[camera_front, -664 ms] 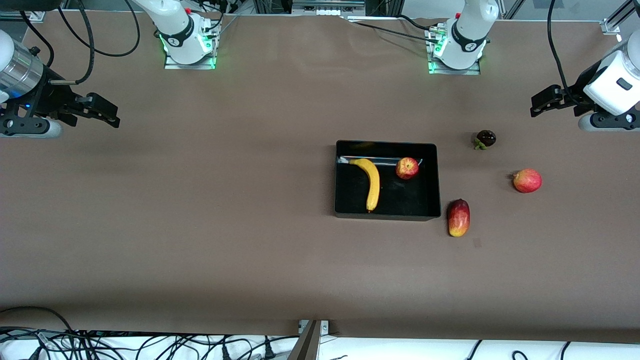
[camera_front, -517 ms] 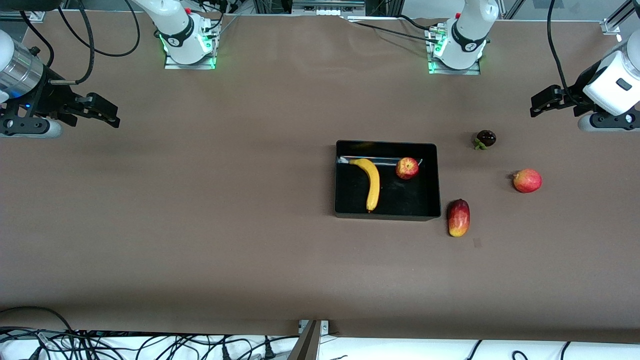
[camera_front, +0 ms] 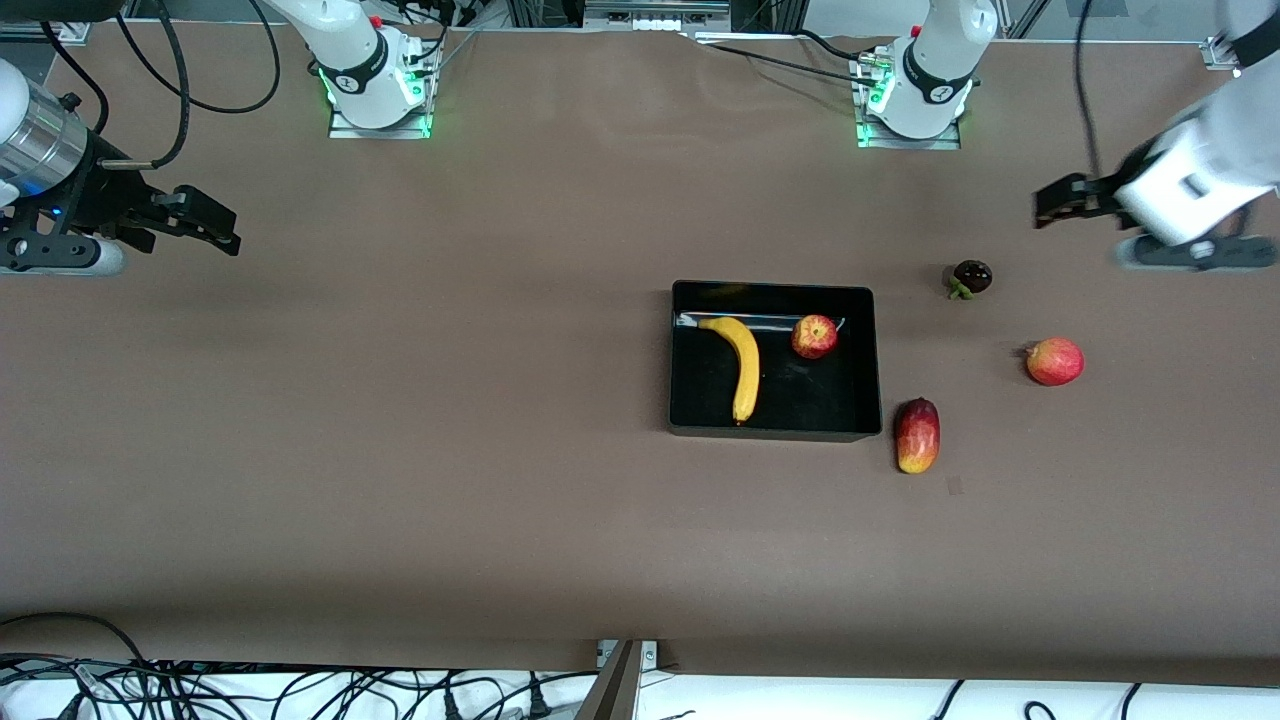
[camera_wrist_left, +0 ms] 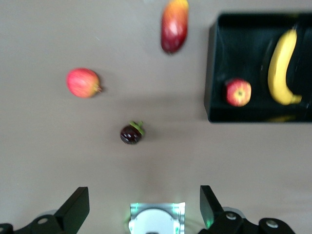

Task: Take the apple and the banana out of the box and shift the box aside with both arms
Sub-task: 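Reach the left gripper into the black box toward the red apple, then grasp the red apple inside the box with the left gripper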

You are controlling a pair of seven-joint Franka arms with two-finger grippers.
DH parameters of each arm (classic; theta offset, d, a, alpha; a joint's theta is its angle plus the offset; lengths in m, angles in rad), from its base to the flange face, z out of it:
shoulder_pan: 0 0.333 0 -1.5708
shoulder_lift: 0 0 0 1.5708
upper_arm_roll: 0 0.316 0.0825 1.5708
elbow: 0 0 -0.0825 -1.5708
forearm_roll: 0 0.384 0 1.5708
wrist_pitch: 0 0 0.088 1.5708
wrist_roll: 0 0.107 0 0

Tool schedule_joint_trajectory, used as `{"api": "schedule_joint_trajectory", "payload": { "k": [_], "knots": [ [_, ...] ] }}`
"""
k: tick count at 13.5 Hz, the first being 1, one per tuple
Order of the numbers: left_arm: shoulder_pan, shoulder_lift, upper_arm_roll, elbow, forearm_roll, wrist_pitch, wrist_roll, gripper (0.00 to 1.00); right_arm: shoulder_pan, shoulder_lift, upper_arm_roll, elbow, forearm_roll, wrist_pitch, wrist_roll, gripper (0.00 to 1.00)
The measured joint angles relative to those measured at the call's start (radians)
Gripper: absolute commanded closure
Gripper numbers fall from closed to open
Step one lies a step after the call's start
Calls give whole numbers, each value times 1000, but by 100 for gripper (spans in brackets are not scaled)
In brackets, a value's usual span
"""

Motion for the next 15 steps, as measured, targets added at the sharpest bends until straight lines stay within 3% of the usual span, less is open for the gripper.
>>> {"api": "schedule_joint_trajectory", "payload": {
  "k": [1, 4, 7, 9, 13, 15],
  "knots": [
    [-14, 45, -32, -10, -9, 19, -2, 0, 0, 0, 0, 0, 0, 0, 0, 0],
    [-109, 245, -85, -17, -21, 267, -68, 0, 0, 0, 0, 0, 0, 0, 0, 0],
    [-194, 386, -98, -16, -22, 450, -299, 0, 0, 1, 0, 0, 0, 0, 0, 0],
    [-219, 428, -110, -39, -22, 523, -382, 0, 0, 1, 0, 0, 0, 0, 0, 0],
    [-220, 449, -123, -268, 19, 820, -376, 0, 0, 1, 0, 0, 0, 0, 0, 0],
    [-219, 447, -125, -304, 62, 847, -344, 0, 0, 1, 0, 0, 0, 0, 0, 0]
  ]
}}
